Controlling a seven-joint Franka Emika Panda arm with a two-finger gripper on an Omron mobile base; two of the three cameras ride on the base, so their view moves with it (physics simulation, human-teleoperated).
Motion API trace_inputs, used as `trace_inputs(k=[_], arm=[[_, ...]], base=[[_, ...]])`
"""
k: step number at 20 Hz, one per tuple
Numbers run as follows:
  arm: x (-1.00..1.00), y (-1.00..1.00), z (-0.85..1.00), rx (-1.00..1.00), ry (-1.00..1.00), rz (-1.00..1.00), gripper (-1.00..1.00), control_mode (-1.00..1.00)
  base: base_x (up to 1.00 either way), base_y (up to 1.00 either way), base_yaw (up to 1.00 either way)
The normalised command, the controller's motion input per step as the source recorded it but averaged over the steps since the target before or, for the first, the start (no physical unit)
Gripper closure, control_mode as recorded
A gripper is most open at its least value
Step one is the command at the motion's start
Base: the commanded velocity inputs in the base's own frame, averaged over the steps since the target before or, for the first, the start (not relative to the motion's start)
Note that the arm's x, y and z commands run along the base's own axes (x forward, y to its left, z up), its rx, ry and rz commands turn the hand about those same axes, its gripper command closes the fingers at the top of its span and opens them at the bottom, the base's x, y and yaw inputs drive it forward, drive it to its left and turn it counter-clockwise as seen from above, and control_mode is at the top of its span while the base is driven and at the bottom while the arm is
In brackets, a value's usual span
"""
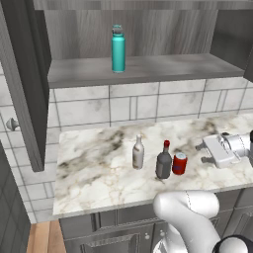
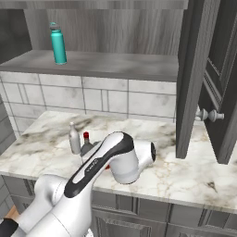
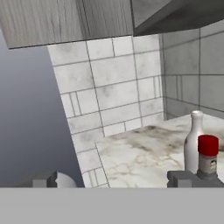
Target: Sort all alcoholic drinks to one cabinet, and non-alcoholic drinks to the other.
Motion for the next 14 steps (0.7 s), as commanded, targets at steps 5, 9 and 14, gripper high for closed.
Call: trace_inputs(k=[5, 9, 14], arm=[[0.1, -0.13, -0.11, 0.0, 0.0, 0.0, -1.0, -1.0], [0.1, -0.15, -0.11, 0.0, 0.0, 0.0, -1.0, -1.0], [0.09, -0.1, -0.15, 0.0, 0.0, 0.0, -1.0, -1.0]], base=[[0.0, 0.0, 0.0], [0.0, 0.0, 0.0], [0.0, 0.0, 0.0]])
